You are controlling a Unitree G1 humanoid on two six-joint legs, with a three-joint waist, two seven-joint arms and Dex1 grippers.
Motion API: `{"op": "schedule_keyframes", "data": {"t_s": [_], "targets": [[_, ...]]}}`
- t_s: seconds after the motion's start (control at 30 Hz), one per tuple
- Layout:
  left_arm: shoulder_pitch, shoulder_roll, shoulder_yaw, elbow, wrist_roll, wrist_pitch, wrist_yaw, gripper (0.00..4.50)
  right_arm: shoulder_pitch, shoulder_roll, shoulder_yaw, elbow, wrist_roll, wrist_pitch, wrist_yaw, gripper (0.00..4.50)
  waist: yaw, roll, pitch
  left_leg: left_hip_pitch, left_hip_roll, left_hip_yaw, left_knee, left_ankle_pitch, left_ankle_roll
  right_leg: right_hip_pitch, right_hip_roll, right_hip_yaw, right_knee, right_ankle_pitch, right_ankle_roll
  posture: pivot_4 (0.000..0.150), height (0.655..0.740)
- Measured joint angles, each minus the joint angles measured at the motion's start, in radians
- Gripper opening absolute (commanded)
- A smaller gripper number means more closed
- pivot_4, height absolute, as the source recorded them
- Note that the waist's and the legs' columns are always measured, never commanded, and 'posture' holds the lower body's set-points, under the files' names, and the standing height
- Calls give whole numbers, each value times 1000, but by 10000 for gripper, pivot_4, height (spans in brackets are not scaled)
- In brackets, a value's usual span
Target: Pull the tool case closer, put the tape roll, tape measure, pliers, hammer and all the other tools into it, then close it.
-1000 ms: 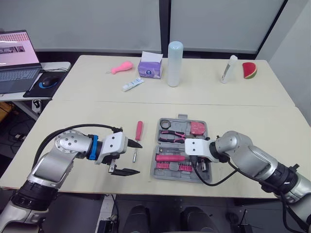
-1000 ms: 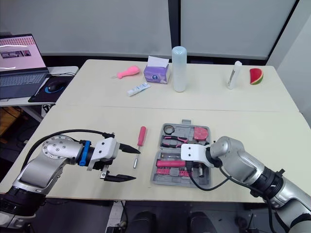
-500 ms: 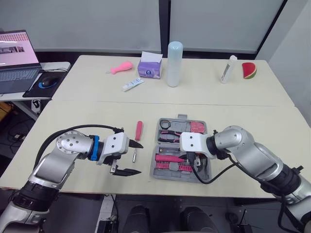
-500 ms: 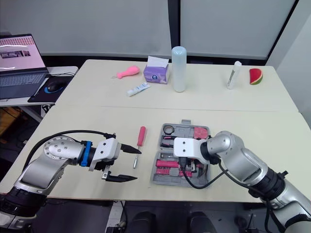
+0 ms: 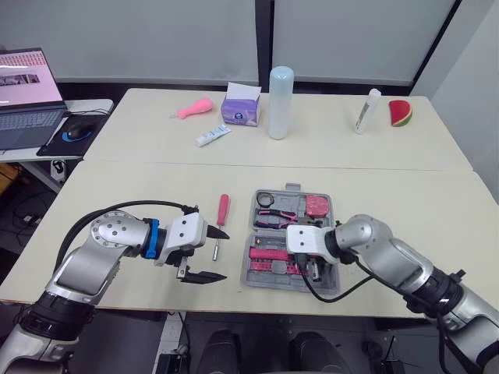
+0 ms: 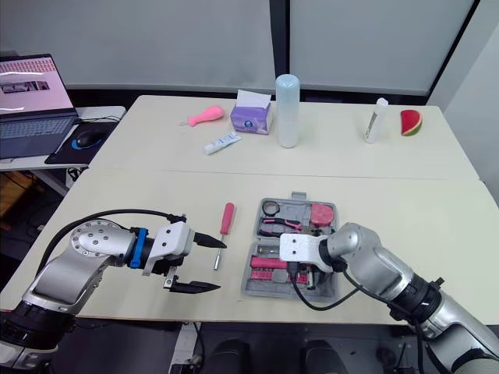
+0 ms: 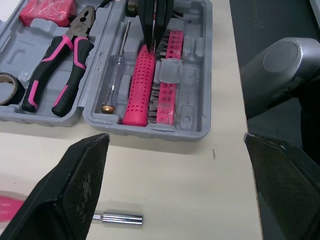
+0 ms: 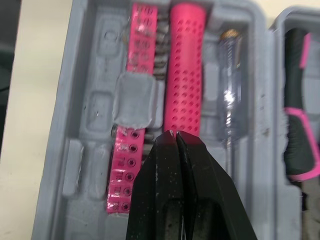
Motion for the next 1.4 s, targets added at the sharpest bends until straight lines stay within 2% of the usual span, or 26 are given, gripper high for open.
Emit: {"op": "schedule_keyframes", "data": {"t_s": [0.17, 0.53, 0.63, 0.83, 1.03, 1.1, 1.23, 1.4], "targets": [[10, 0, 4, -16, -1, 2, 12, 45000, 38, 6, -21, -3, -17, -39, -18, 337, 0, -1, 0, 1, 0, -1, 0, 0, 0, 1, 0, 0, 0, 0, 0, 1500, 7002], [51, -2, 36, 5, -7, 1, 36, 45000, 75, 10, -100, -75, 44, 25, -16, 337, 0, -1, 0, 1, 0, -1, 0, 0, 0, 1, 0, 0, 0, 0, 0, 1500, 7002], [71, -32, 74, 11, -38, 16, 75, 45000, 106, 11, -150, -104, 70, 22, -26, 337, 1, -1, 0, 0, 0, -1, 0, 0, 0, 1, 0, 0, 0, 0, 0, 1500, 7002], [126, -141, 258, 98, -86, 20, 256, 45000, 292, -43, -417, -244, 160, -13, -86, 337, 4, -1, 0, 0, 0, -1, 0, 0, 0, 2, -1, 0, -1, 0, 0, 1500, 7002], [253, -242, 465, 159, -120, 22, 474, 45000, 659, -83, -814, -308, 219, -173, -146, 337, 4, -2, -1, 1, 0, -1, -1, 0, 0, 4, -1, 0, -2, 0, 0, 1500, 7002], [279, -266, 499, 172, -121, 28, 531, 45000, 737, -77, -889, -302, 234, -231, -152, 337, 4, -3, -1, 1, -1, -1, -1, 0, 0, 5, -1, 0, -2, 0, 0, 1500, 7002], [367, -383, 614, 171, -122, 27, 728, 45000, 898, 83, -1074, -247, 281, -332, -249, 337, -2, -7, -5, 4, 1, -1, -2, 0, 0, 9, 0, 1, -4, 0, 0, 1500, 7002], [480, -490, 666, 151, -123, 51, 884, 45000, 963, 229, -1116, -138, 299, -414, -366, 337, 1, -8, -5, 5, 0, -1, -2, 0, 0, 9, 0, 1, -3, 0, 0, 1500, 7002]]}}
